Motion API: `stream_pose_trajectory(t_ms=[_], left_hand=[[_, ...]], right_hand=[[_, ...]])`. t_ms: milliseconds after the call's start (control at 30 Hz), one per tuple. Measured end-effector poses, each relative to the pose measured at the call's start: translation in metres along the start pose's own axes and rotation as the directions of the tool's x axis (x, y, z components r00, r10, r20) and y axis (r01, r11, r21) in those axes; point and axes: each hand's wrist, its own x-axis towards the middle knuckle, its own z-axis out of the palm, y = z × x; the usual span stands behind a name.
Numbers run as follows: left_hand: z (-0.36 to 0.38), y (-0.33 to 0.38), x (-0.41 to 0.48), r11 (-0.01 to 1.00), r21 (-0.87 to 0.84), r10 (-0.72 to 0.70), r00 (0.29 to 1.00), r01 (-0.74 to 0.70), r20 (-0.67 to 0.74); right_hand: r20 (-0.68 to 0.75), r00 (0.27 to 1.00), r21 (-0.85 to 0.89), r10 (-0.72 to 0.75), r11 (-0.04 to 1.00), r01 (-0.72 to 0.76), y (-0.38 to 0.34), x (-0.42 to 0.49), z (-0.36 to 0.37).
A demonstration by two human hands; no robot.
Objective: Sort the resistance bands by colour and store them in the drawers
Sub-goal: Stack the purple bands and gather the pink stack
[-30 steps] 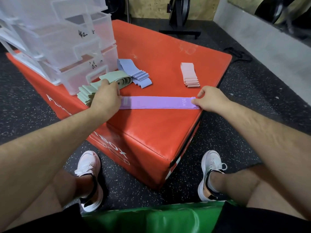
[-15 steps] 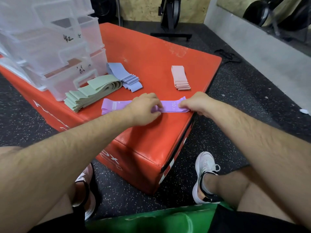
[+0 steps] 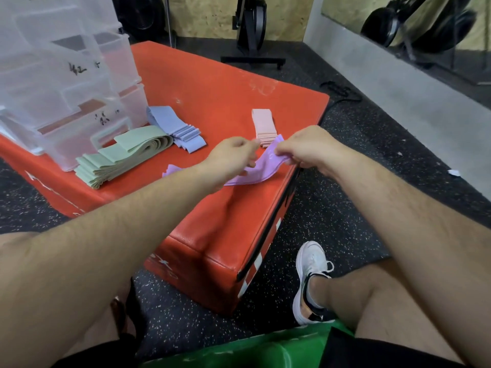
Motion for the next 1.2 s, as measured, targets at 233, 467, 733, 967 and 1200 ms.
stream_pose_trajectory(t_ms=[233,467,733,967,1200], left_hand=[[-0.047,0.014,-0.011,0.943,-0.295,-0.15,0.988,0.154,0.036],[-0.09,-0.017,-0.015,0.976,-0.17,-0.174,0.961,0.138,-0.216],[-0.112,-0.047,-0.027,0.908,0.407,0.037,0.95,0.097,-0.31],[-0.117,-0.07,-0.026,0.647,0.76,0.245,0.96,-0.055,-0.138],[-0.123,-0.059,-0.032,0.578,0.811,0.307,0.945,-0.094,-0.11]], right_hand=[[0.124,0.968,-0.061,-0.216,0.973,0.225,-0.059,-0.012,0.05],[0.287,0.903,-0.087,-0.321,0.93,0.358,-0.073,-0.009,0.072],[0.299,0.883,-0.489,-0.361,0.737,0.466,-0.04,0.011,0.089],[0.323,0.868,-0.583,-0.377,0.643,0.497,-0.038,0.011,0.092],[0.278,0.812,-0.533,-0.513,0.621,0.575,-0.058,0.004,0.092]])
